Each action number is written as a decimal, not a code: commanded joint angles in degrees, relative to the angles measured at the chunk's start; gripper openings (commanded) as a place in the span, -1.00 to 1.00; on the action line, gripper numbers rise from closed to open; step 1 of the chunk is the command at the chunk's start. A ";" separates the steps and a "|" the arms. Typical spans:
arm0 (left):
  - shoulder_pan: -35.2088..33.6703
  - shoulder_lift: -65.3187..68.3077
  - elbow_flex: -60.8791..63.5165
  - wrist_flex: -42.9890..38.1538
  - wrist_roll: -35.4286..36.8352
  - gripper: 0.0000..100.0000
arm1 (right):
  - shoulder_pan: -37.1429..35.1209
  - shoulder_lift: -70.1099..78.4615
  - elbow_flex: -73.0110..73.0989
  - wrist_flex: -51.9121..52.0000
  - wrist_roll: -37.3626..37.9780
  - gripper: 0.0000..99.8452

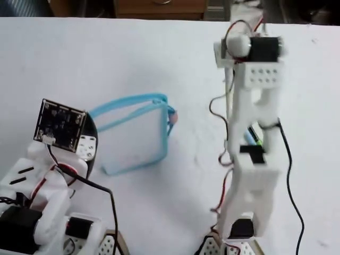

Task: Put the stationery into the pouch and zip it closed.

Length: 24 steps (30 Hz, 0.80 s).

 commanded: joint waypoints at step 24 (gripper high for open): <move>0.84 0.48 0.53 1.41 -0.53 -0.96 | -18.42 -36.44 -0.18 0.48 -30.15 -0.97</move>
